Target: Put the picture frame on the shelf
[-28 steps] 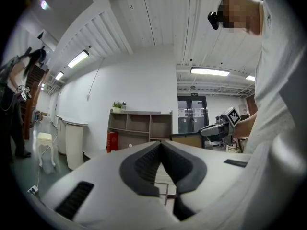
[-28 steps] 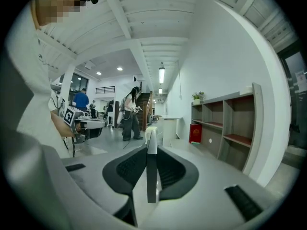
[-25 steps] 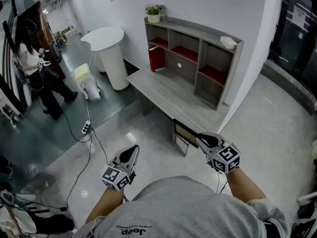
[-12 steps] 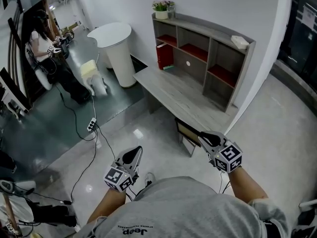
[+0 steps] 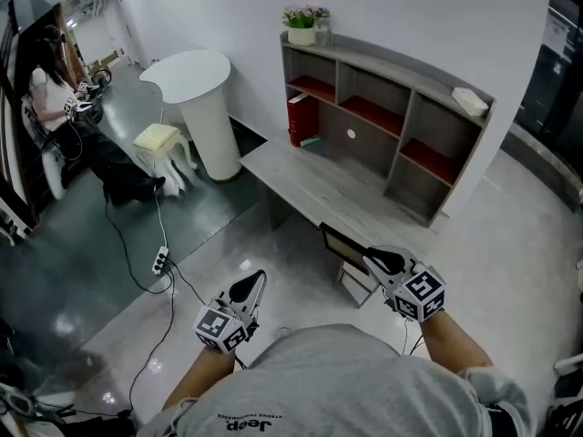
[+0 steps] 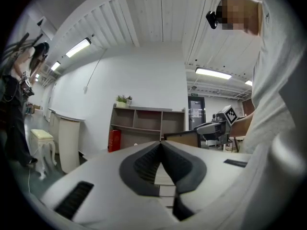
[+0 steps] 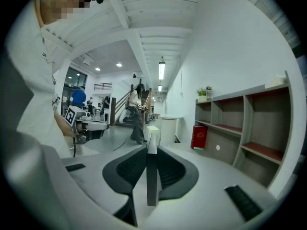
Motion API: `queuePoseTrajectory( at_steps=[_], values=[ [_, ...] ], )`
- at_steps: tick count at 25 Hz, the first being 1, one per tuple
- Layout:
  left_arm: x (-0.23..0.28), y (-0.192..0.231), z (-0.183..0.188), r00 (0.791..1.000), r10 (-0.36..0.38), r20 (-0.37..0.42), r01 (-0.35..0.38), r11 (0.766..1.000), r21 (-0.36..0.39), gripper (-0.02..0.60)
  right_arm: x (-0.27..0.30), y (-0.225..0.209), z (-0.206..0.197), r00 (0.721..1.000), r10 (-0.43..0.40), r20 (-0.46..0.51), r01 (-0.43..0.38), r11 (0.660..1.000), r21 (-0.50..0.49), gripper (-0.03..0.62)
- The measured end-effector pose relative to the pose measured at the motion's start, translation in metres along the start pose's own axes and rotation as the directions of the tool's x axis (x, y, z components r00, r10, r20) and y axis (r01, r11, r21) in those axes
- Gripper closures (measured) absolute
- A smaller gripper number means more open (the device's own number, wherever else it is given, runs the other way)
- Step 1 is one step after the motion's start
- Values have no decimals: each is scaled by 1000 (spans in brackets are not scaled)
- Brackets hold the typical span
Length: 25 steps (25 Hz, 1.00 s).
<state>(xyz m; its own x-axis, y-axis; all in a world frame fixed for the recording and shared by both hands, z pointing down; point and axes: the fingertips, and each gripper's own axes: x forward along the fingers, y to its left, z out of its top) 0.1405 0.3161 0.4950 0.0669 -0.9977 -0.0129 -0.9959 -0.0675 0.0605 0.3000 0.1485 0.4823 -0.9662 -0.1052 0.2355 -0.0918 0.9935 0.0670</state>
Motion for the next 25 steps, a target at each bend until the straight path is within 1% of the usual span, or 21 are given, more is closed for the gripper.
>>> queuePoseTrajectory(
  at_steps=[4,8,11,15,18,23,25],
  values=[
    [13,72,14,999,-47,8,47,998,29,574,61,-9,23,999,-40,2,40,999,11,520],
    [18,136,22,998,-67,1,67,997,27,574,117,-17,49,998,-66,8,66,998,22,520],
    [21,173,27,997,-82,5,82,997,14,573,154,-24,61,997,-82,10,81,996,43,520],
    [22,209,28,995,-99,-8,99,995,31,574,193,-31,68,996,-87,10,85,992,96,520],
    [25,234,28,996,-88,-7,88,996,26,574,218,-38,71,997,-80,10,78,988,134,520],
    [33,259,26,997,-71,-20,71,997,9,574,248,-62,74,997,-78,28,70,975,209,520],
    [37,267,26,998,-63,-28,64,998,15,574,260,-72,75,997,-71,41,60,970,236,520]
  ],
)
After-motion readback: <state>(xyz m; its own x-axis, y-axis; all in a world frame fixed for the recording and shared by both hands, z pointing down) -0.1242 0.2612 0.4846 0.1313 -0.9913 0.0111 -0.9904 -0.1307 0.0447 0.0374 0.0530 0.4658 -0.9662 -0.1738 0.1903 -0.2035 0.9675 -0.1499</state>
